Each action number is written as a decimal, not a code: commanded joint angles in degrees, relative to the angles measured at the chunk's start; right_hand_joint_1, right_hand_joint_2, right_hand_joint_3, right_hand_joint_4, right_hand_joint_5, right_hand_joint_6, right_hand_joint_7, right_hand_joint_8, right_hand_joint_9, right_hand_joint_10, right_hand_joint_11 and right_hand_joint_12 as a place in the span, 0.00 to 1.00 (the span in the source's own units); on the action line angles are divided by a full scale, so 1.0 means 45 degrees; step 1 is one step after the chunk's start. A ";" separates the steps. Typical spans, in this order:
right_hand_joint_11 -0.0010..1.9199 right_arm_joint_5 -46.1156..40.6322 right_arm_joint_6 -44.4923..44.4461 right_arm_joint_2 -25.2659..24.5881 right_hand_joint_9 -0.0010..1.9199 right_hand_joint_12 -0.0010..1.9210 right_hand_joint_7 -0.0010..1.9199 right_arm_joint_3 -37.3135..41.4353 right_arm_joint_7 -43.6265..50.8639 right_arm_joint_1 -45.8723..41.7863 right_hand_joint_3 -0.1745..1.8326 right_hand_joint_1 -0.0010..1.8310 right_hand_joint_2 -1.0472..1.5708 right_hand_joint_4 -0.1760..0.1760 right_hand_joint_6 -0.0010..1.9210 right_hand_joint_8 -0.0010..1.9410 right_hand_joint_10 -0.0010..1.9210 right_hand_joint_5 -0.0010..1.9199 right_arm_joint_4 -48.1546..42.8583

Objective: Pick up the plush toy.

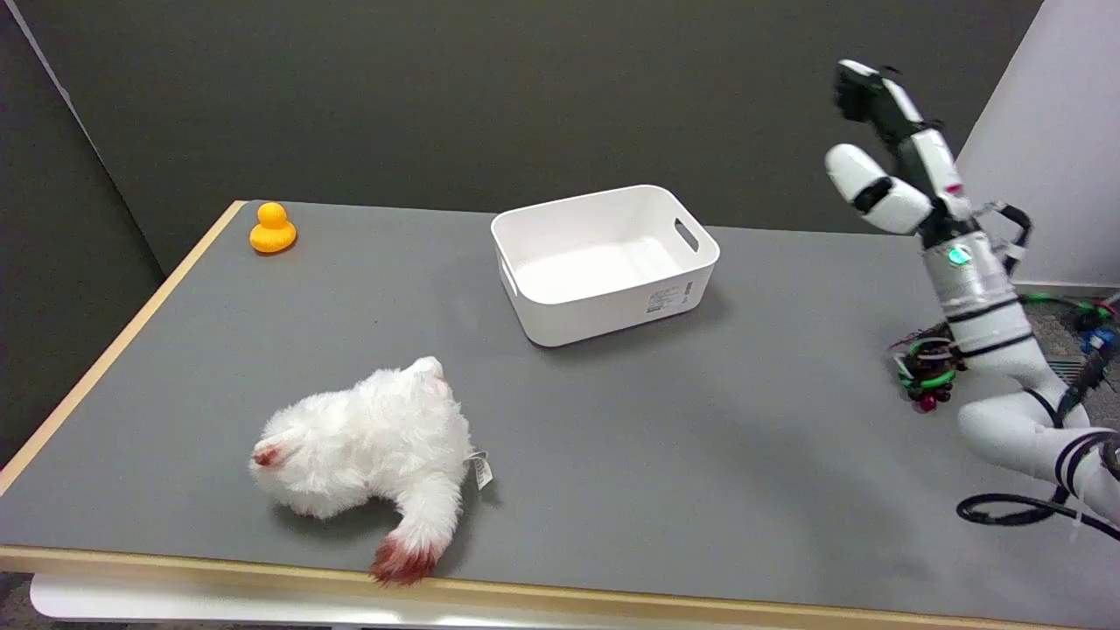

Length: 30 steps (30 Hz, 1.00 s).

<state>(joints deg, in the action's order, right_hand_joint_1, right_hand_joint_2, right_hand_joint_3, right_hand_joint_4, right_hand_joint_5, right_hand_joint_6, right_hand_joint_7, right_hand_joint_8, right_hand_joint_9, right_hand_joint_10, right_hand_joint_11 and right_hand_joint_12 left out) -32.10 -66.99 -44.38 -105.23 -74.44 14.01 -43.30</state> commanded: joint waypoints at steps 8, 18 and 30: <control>0.00 0.9949 1.0403 -0.1070 0.06 0.55 0.10 -0.2513 0.0367 0.1864 0.57 0.26 0.64 0.55 0.20 0.17 0.35 0.06 -1.1669; 0.00 1.2922 1.3646 -0.3129 0.05 0.56 0.08 -0.5121 0.0712 0.2434 0.58 0.29 0.64 0.53 0.19 0.16 0.35 0.05 -1.2748; 0.00 1.4490 1.4567 -0.6973 0.04 0.57 0.07 -0.6731 0.0709 0.2184 0.57 0.31 0.64 0.46 0.18 0.17 0.36 0.04 -0.9419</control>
<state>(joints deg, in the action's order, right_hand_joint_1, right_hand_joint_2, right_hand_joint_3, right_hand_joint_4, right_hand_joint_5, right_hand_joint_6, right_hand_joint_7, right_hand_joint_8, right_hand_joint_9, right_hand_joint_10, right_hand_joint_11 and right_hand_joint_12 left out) 15.96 -16.73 -56.78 -122.97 -72.41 22.09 -90.09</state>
